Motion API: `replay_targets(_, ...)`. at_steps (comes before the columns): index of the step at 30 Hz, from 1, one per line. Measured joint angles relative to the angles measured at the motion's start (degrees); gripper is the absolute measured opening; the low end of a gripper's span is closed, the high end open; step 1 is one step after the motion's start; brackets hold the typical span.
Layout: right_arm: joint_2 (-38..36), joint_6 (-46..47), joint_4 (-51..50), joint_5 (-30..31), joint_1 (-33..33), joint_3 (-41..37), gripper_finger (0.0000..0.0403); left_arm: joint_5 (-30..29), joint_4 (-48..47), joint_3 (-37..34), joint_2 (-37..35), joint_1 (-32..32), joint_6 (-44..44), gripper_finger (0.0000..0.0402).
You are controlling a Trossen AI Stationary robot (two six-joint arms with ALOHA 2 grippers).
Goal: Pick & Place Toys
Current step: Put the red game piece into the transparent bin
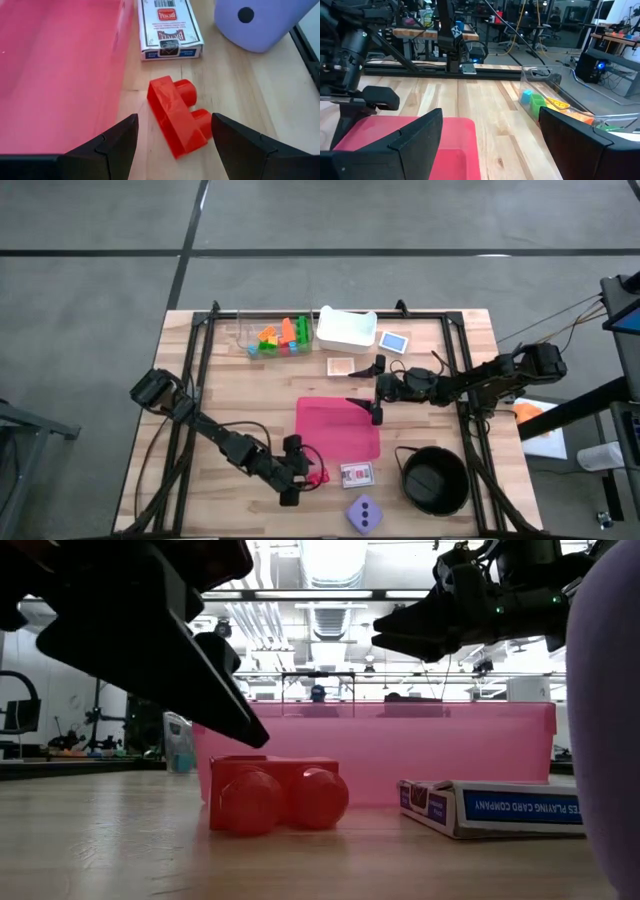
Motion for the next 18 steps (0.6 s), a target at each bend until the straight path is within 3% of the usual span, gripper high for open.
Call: replay_targets(18, 0.0, 0.1, -0.2, 1.0, 0.0, 0.0, 0.0329, 0.6, 0.2, 0.7, 0.4, 0.5, -2.0, 0.0255)
